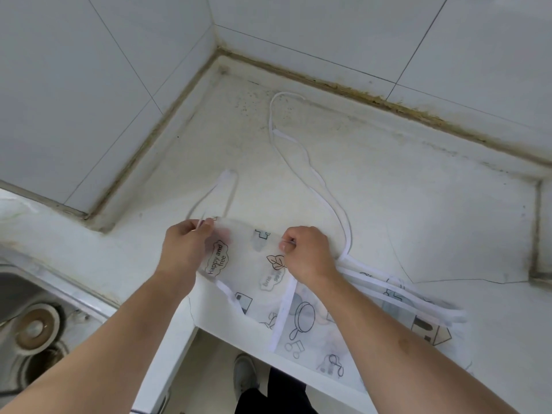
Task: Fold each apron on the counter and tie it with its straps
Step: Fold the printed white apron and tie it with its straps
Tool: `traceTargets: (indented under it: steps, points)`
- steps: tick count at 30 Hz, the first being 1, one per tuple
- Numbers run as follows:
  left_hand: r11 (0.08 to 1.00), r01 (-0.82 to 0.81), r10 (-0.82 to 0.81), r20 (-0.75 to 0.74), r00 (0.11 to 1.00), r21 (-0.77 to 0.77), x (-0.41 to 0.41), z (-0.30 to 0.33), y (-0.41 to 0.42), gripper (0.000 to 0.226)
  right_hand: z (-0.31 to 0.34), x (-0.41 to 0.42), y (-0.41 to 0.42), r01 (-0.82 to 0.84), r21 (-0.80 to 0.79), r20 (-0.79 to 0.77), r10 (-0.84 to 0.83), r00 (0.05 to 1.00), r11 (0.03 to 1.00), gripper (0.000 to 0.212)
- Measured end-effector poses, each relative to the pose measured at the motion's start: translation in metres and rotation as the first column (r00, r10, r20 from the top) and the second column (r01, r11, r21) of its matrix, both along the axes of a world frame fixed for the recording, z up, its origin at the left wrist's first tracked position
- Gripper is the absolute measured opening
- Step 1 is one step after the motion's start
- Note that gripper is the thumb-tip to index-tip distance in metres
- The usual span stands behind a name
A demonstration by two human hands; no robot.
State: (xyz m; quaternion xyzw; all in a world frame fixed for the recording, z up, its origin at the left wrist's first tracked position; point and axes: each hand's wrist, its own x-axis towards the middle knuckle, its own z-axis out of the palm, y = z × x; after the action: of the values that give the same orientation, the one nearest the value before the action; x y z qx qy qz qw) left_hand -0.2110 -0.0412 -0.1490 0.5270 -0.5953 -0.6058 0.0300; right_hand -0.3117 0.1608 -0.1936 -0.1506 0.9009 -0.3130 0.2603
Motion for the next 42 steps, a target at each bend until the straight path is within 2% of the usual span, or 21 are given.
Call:
traceTargets:
  steps: [3, 5, 6, 8, 10, 12, 13, 14, 15, 16, 18, 20, 22, 24, 27, 29, 32, 34, 35, 38, 42]
  points:
    - [0.98, 0.165, -0.163, -0.021, 0.986, 0.111, -0.003, 0.003, 0.002, 0.027, -0.001, -0.002, 0.002, -0.009, -0.007, 0.026, 0.009, 1.0, 1.0, 0.025]
    - [0.988, 0.152, -0.15, -0.059, 0.987, 0.038, -0.005, 0.003, 0.003, 0.017, -0.002, -0.003, 0.006, 0.026, -0.04, 0.059, -0.024, 0.998, 0.999, 0.022]
    - [0.996, 0.093, -0.092, -0.095, 0.991, 0.006, -0.006, 0.004, 0.003, 0.014, -0.004, -0.002, 0.009, 0.045, -0.05, 0.016, -0.044, 0.999, 0.998, 0.017]
    - [1.0, 0.002, -0.005, -0.147, 0.989, -0.018, -0.005, 0.004, 0.002, 0.013, 0.0, 0.005, 0.016, 0.07, 0.013, -0.227, -0.065, 0.972, 0.997, 0.008]
    - [0.999, 0.006, -0.01, -0.112, 0.994, -0.037, -0.002, -0.001, 0.0, 0.016, 0.012, 0.019, 0.025, 0.074, 0.096, -0.431, -0.026, 0.902, 0.993, 0.032]
    - [0.994, 0.026, -0.032, -0.055, 0.998, -0.11, 0.004, -0.006, -0.003, 0.026, 0.03, 0.042, 0.033, 0.02, 0.125, -0.518, 0.048, 0.854, 0.992, 0.035]
    - [0.972, 0.061, -0.059, 0.018, 0.998, -0.228, 0.007, -0.007, -0.001, 0.034, 0.035, 0.057, 0.039, -0.013, 0.163, -0.518, 0.096, 0.85, 0.987, 0.031]
    - [0.897, 0.138, -0.102, 0.108, 0.989, -0.419, 0.011, -0.006, 0.002, 0.043, 0.034, 0.073, 0.047, -0.03, 0.212, -0.505, 0.136, 0.852, 0.977, 0.026]
    - [0.741, 0.244, -0.166, 0.181, 0.969, -0.625, 0.015, -0.005, 0.005, 0.049, 0.029, 0.087, 0.054, -0.022, 0.256, -0.477, 0.146, 0.867, 0.966, 0.023]
    - [0.524, 0.334, -0.27, 0.219, 0.938, -0.784, 0.016, -0.004, 0.011, 0.051, 0.022, 0.1, 0.061, 0.011, 0.284, -0.436, 0.119, 0.892, 0.959, 0.021]
    - [0.175, 0.431, -0.603, 0.249, 0.758, -0.885, 0.016, -0.01, 0.032, 0.045, 0.003, 0.115, 0.073, 0.094, 0.303, -0.364, 0.024, 0.931, 0.948, 0.022]
    - [0.069, 0.59, -0.78, 0.325, 0.535, -0.804, 0.017, -0.027, 0.05, 0.045, -0.006, 0.119, 0.077, 0.117, 0.303, -0.339, -0.007, 0.941, 0.946, 0.021]
    - [0.103, 0.801, -0.74, 0.493, 0.458, -0.589, 0.021, -0.043, 0.054, 0.063, -0.008, 0.118, 0.079, 0.099, 0.268, -0.34, -0.002, 0.941, 0.958, 0.017]
    - [0.107, 0.886, -0.643, 0.648, 0.407, -0.45, 0.02, -0.053, 0.044, 0.08, -0.005, 0.117, 0.081, 0.053, 0.22, -0.327, 0.022, 0.945, 0.974, 0.015]
    - [0.089, 0.91, -0.638, 0.679, 0.363, -0.404, 0.011, -0.056, 0.04, 0.083, -0.004, 0.114, 0.092, 0.013, 0.149, -0.262, 0.026, 0.965, 0.989, 0.017]
    - [0.149, 0.837, -0.649, 0.586, 0.484, -0.526, 0.012, -0.045, 0.049, 0.075, 0.005, 0.11, 0.093, 0.032, 0.045, -0.153, -0.025, 0.988, 0.998, 0.023]
    - [0.245, 0.692, -0.679, 0.389, 0.622, -0.679, 0.025, -0.03, 0.084, 0.045, 0.026, 0.108, 0.108, 0.219, -0.139, -0.047, -0.227, 0.973, 0.966, 0.036]
    - [0.443, 0.729, -0.669, 0.348, 0.656, -0.522, 0.033, -0.018, 0.114, 0.044, 0.039, 0.114, 0.13, 0.368, -0.117, -0.18, -0.384, 0.906, 0.922, 0.042]
    - [0.49, 0.764, -0.66, 0.395, 0.64, -0.419, 0.035, -0.015, 0.127, 0.055, 0.042, 0.117, 0.145, 0.462, -0.096, -0.259, -0.47, 0.844, 0.882, 0.045]
    - [0.42, 0.861, -0.626, 0.596, 0.504, -0.287, 0.03, -0.009, 0.152, 0.084, 0.035, 0.128, 0.19, 0.688, 0.043, -0.388, -0.622, 0.68, 0.725, 0.056]
    - [0.397, 0.896, -0.592, 0.691, 0.416, -0.199, 0.02, -0.008, 0.159, 0.075, 0.029, 0.144, 0.222, 0.728, 0.221, -0.111, -0.725, 0.68, 0.649, 0.069]
